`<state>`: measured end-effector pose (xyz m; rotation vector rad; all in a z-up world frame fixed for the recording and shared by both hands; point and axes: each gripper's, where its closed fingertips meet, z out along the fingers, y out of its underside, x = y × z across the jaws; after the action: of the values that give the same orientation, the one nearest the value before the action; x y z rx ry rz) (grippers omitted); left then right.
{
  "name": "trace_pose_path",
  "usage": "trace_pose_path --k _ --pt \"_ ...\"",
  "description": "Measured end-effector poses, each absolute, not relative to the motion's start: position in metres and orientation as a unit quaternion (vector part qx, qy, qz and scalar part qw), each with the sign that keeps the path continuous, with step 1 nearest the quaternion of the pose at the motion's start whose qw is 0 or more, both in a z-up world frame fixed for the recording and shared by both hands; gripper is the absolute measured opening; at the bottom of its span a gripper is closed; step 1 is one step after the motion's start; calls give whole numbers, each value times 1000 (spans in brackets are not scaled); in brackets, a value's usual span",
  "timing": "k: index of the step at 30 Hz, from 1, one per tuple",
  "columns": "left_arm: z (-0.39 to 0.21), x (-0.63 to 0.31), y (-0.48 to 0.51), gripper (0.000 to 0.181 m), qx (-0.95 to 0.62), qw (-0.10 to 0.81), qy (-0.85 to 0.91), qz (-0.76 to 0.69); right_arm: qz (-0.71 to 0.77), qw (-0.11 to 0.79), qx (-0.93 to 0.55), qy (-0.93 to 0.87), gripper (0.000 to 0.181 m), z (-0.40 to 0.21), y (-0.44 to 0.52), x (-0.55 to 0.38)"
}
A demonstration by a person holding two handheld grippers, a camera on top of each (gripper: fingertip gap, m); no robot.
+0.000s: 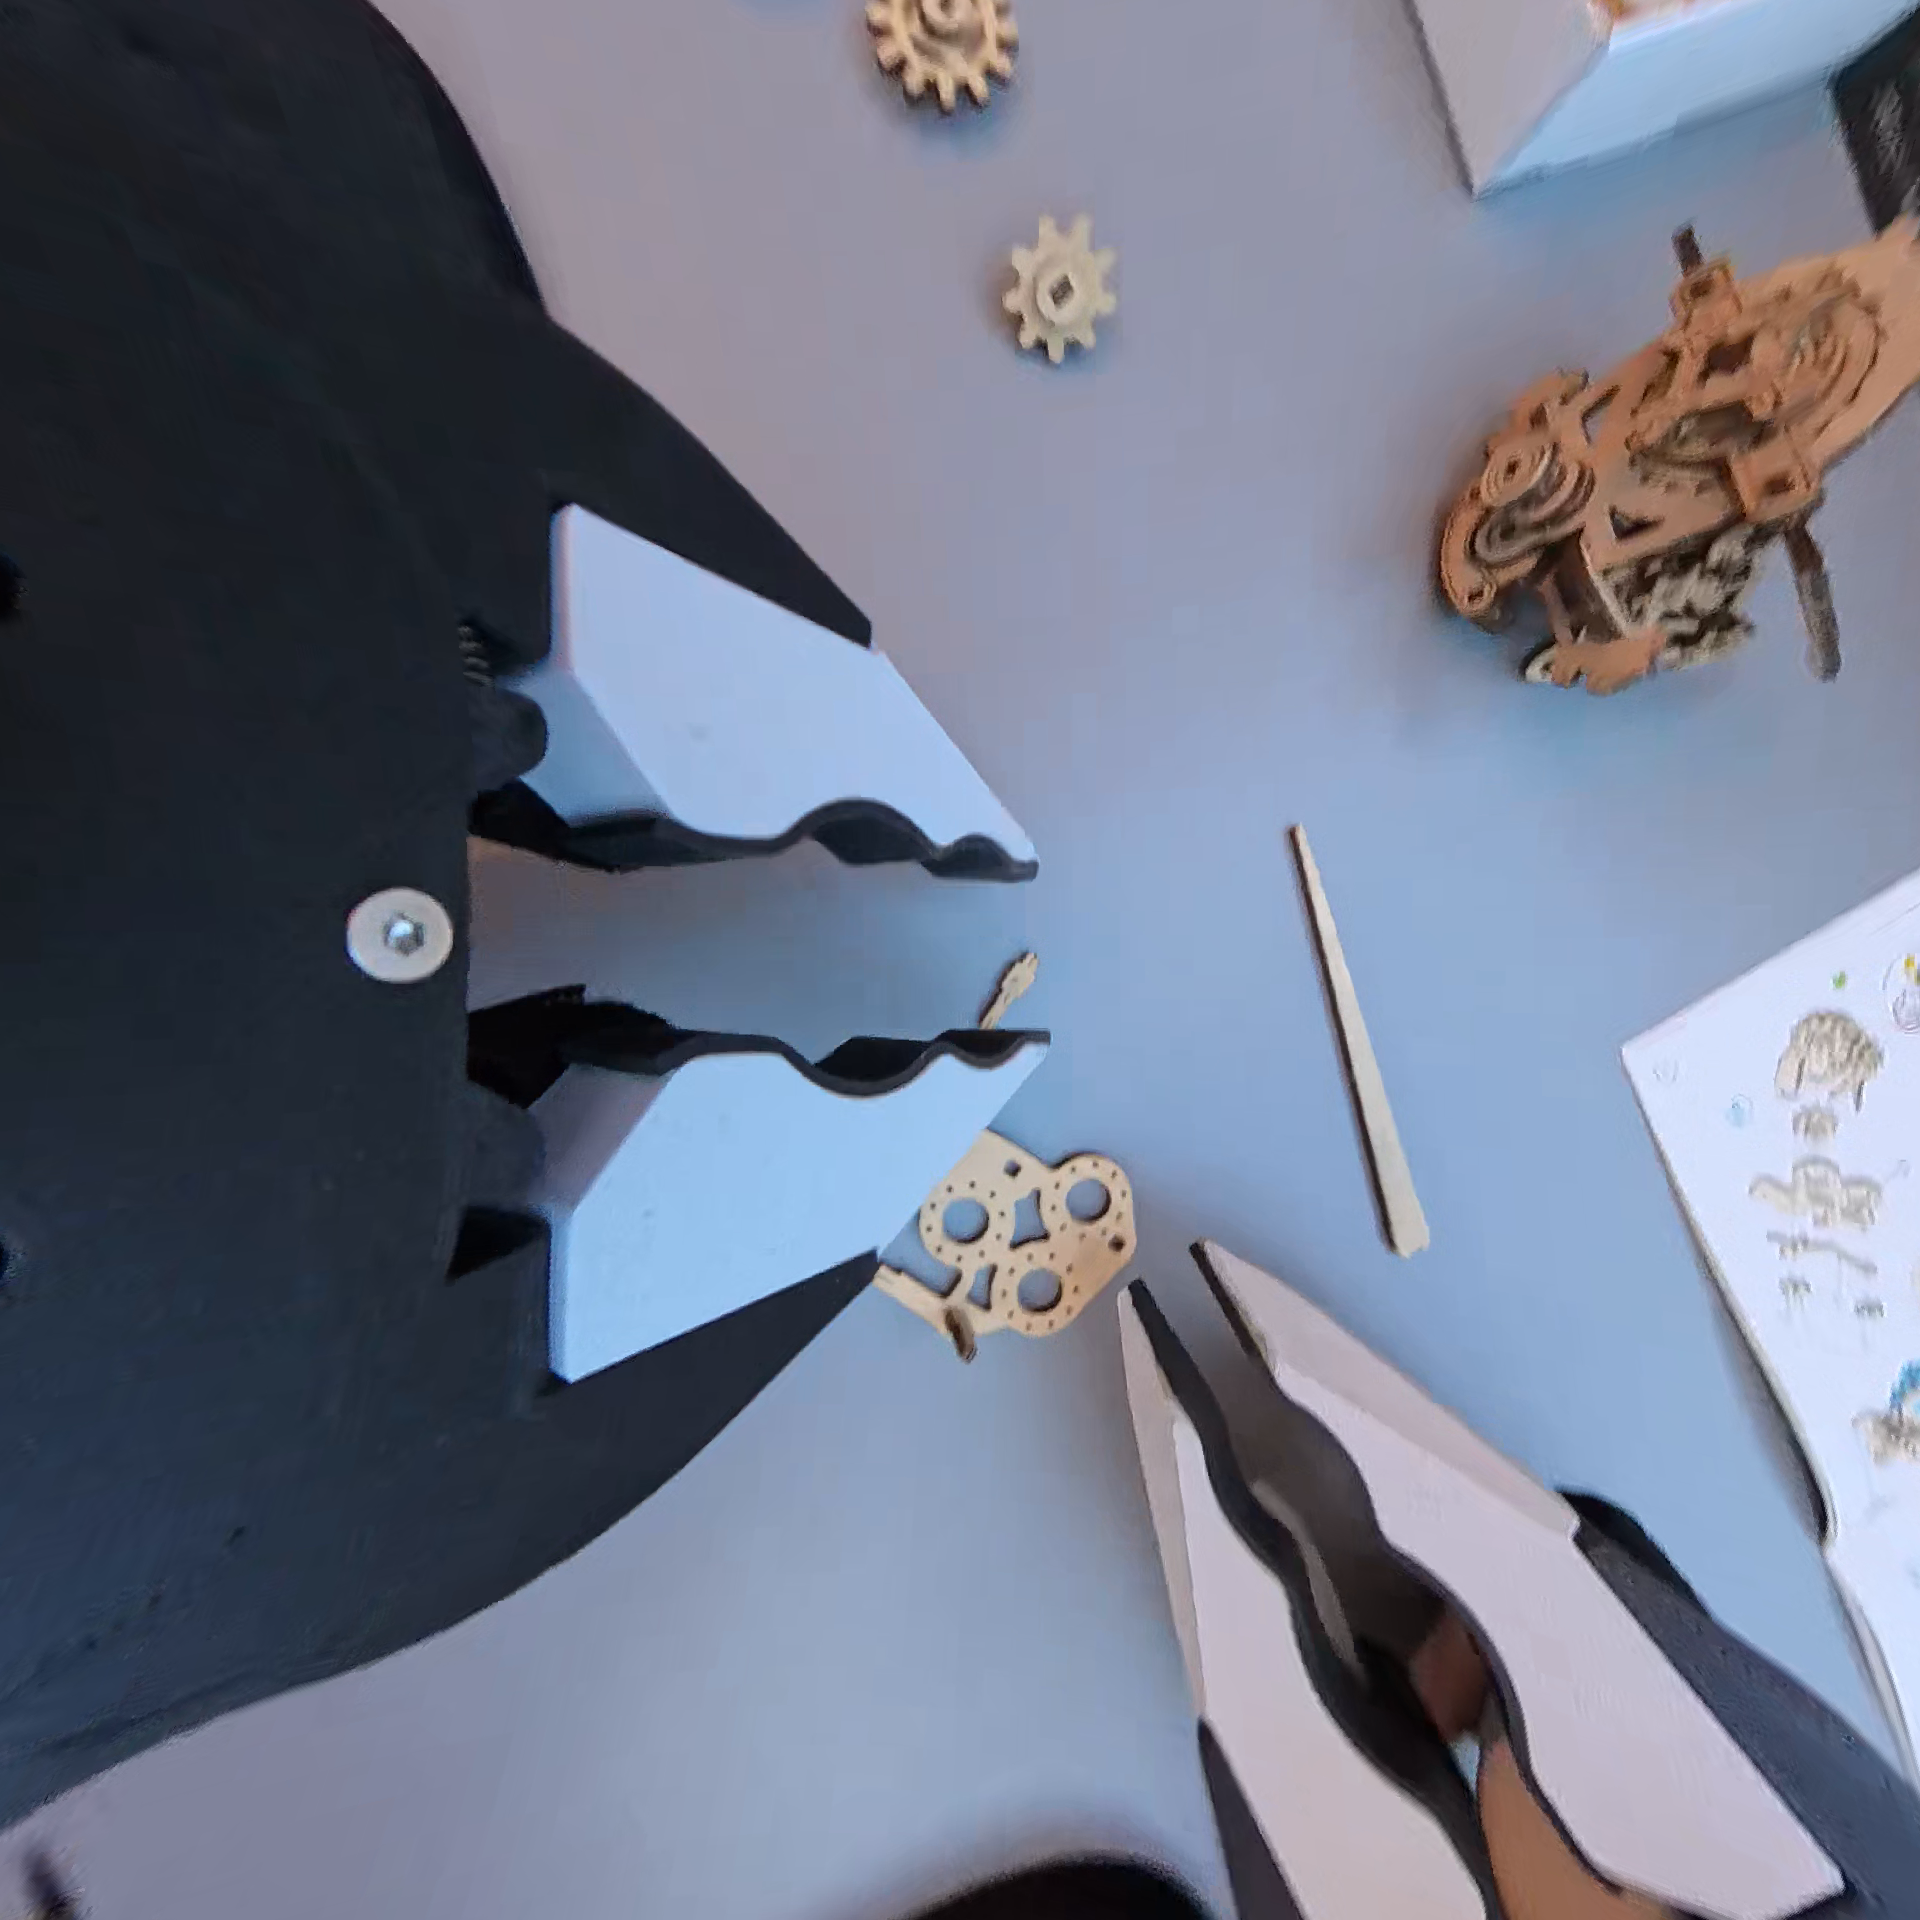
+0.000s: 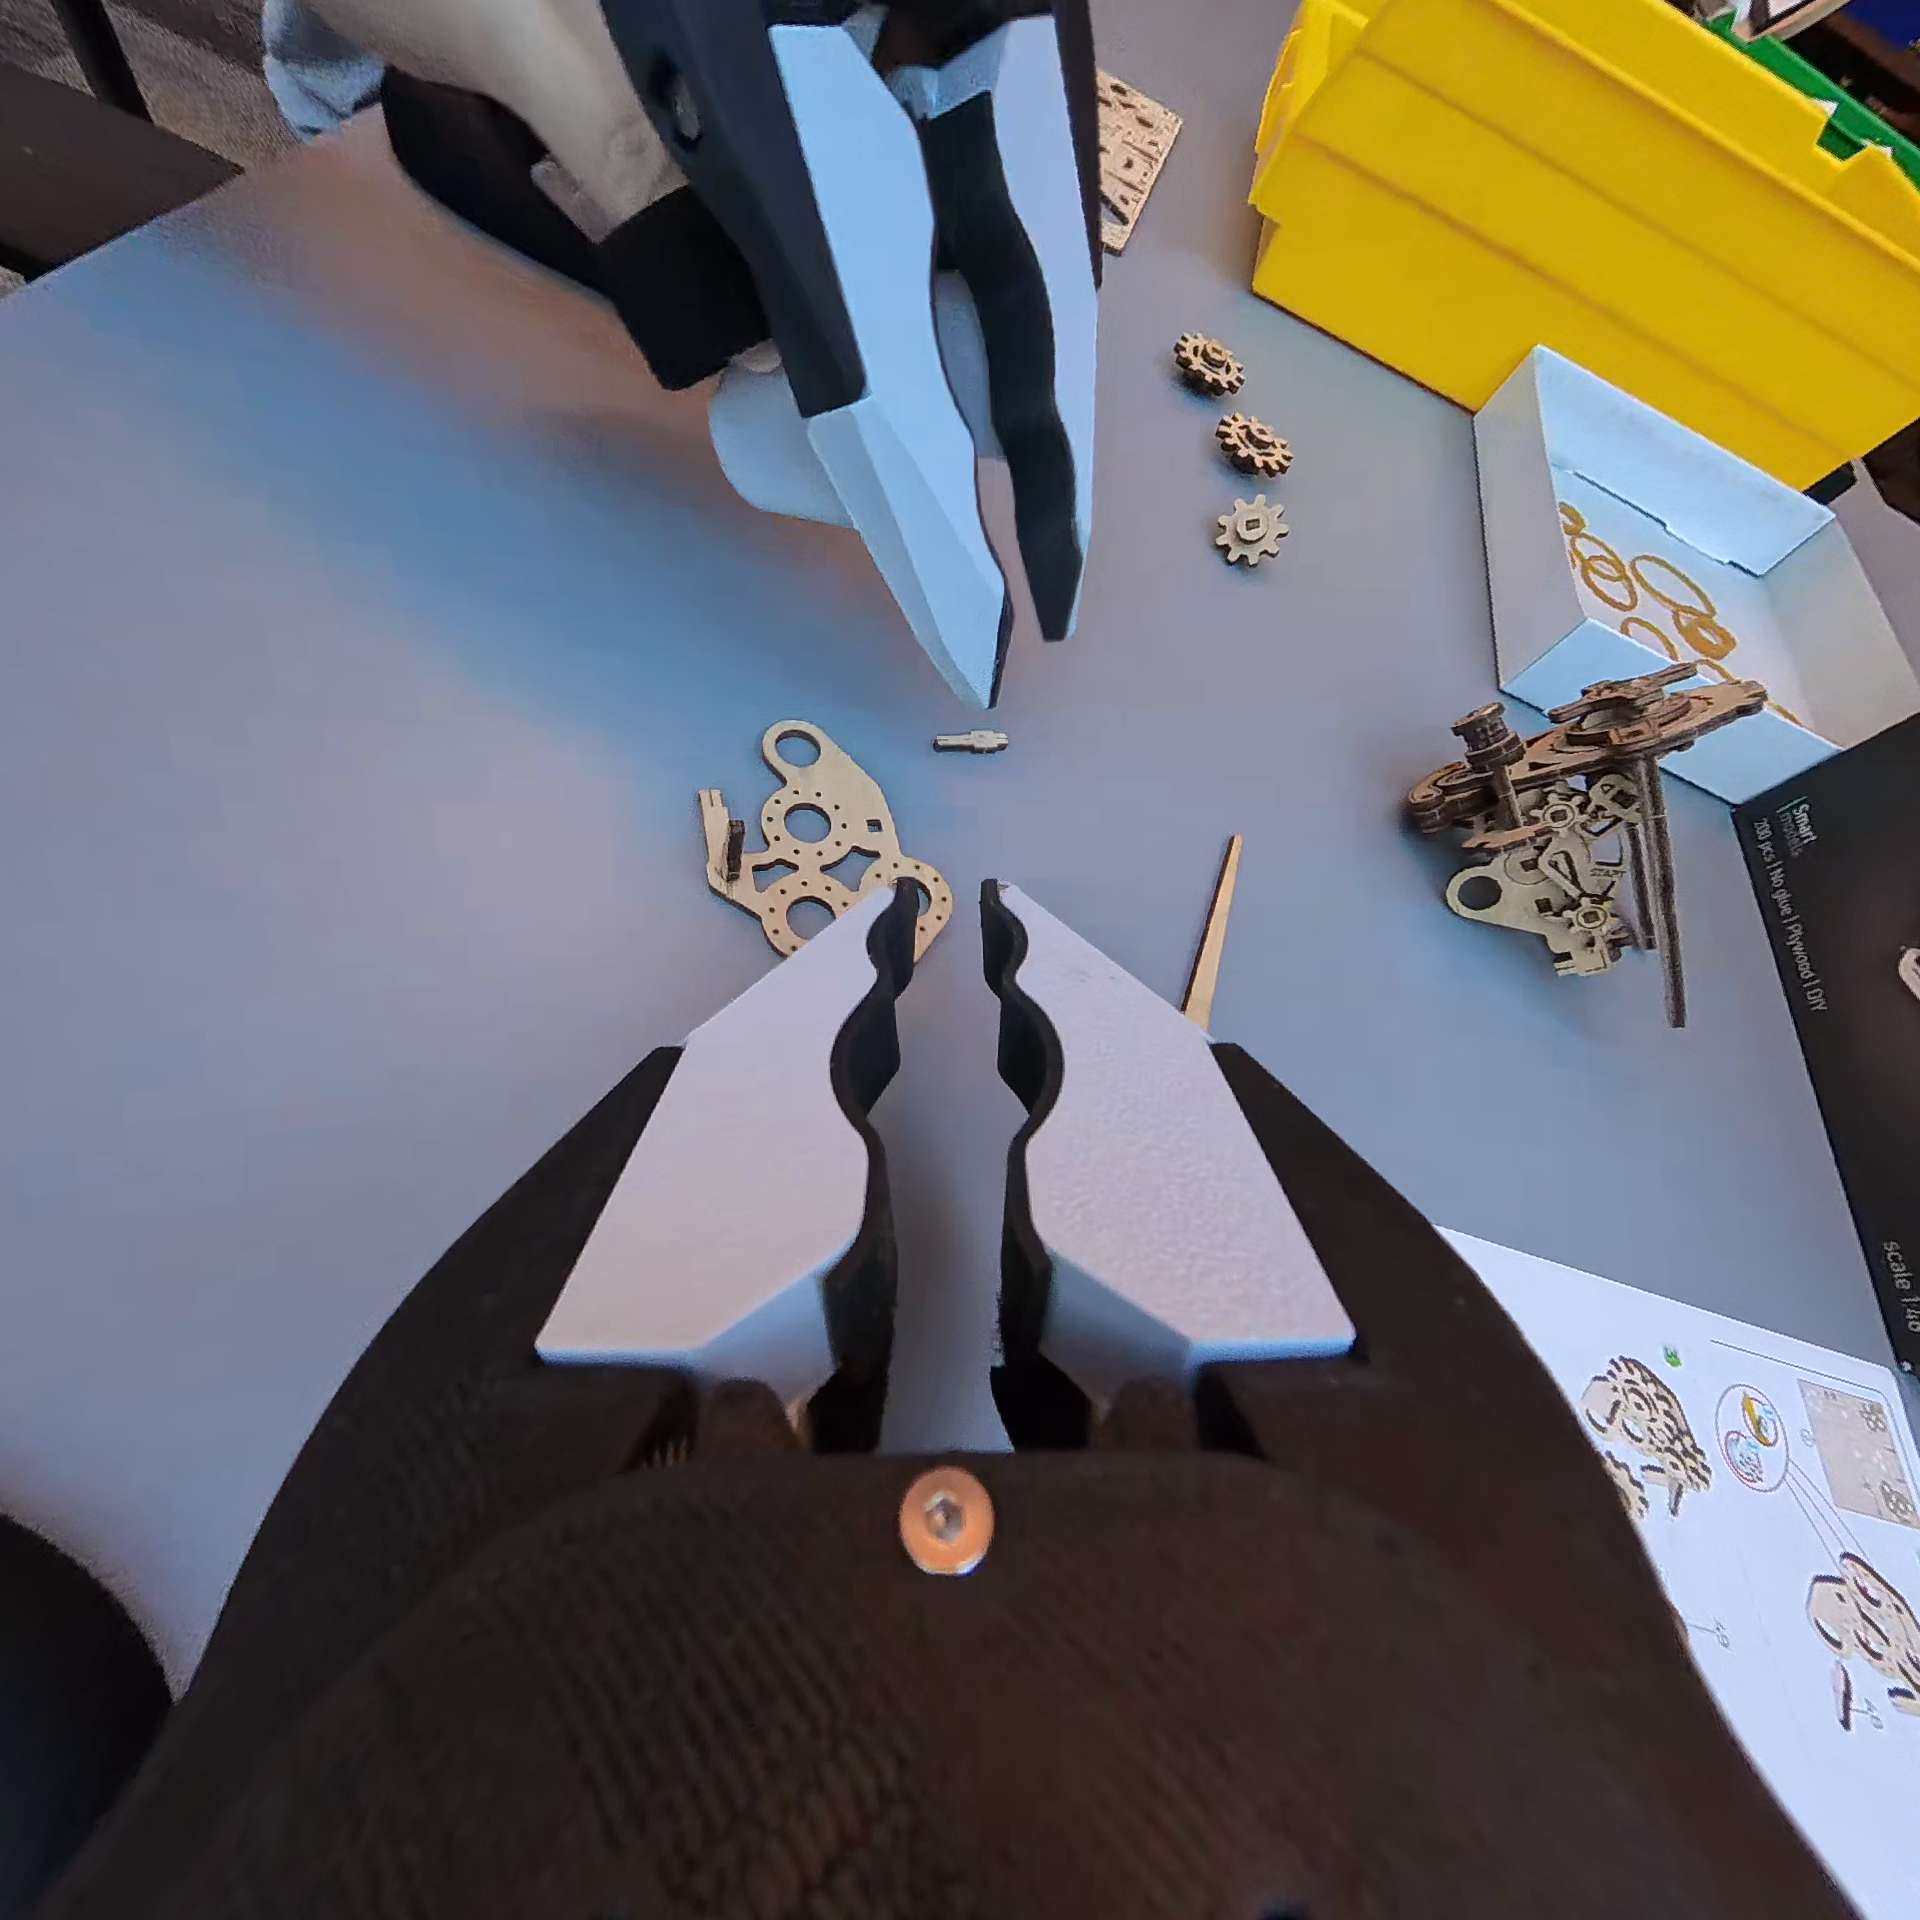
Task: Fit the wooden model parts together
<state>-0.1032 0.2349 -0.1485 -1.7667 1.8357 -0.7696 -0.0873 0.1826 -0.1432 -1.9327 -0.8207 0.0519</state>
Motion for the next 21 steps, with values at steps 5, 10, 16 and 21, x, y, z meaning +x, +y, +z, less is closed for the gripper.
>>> trace_pose_path --k 5,10,16,21 --pt "-147 -95 231 45 -667 283 637 -263 22 495 -801 -335 11 -144 181 -84" --pt "-165 -97 233 37 -679 272 636 -245 9 487 -804 -341 11 -147 177 -80" --pt "-167 -106 237 28 -680 273 635 -243 4 480 -805 -349 11 -150 176 -81" --pt "-167 -115 236 25 -676 261 646 -240 -4 471 -805 -360 11 -154 176 -83"
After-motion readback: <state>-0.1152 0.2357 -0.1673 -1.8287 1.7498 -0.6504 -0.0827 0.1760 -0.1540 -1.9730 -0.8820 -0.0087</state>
